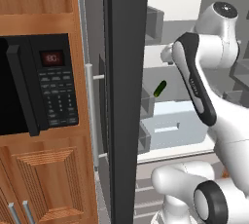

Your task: Place the cold items (lemon wedge and cucumber) from the fridge in one tupperware on the dining counter. Place the warm items (hot dog and kebab skewer) in the stove area in another tupperware.

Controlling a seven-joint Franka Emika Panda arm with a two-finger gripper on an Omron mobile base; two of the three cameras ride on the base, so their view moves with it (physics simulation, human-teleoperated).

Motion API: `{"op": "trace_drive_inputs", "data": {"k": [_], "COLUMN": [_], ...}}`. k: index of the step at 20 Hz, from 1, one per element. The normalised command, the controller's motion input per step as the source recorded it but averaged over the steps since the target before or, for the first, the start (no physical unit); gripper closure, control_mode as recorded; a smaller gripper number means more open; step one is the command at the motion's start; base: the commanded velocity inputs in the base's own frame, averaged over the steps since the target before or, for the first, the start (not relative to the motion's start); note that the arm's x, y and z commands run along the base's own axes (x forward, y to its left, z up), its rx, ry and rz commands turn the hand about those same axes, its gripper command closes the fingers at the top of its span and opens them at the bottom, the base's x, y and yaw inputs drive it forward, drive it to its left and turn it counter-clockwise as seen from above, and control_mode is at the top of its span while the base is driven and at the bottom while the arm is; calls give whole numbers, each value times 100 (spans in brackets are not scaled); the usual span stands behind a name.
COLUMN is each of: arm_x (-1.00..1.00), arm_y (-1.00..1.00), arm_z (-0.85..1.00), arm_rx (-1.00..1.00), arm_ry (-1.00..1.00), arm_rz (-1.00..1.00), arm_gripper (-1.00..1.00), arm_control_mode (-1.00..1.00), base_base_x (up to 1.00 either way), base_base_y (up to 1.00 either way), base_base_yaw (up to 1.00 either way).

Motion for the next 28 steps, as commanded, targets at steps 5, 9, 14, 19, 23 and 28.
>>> {"op": "trace_drive_inputs", "data": {"k": [5, 9, 14, 19, 23, 28], "arm_x": [6, 64, 66, 62, 71, 67], "arm_y": [-1, 0, 0, 0, 0, 0], "arm_z": [49, 17, 8, 20, 0, -15], "arm_rx": [1, 1, 0, 0, 0, 0], "arm_ry": [-21, -13, 0, 12, 8, 6], "arm_rz": [0, -7, -6, -1, 0, 0], "arm_gripper": [-100, -100, -100, -100, -100, -100], "arm_control_mode": [-100, -100, -100, -100, -100, -100], "base_base_x": [0, 0, 0, 0, 0, 0], "base_base_y": [0, 0, 0, 0, 0, 0], "base_base_yaw": [0, 0, 0, 0, 0, 0]}}
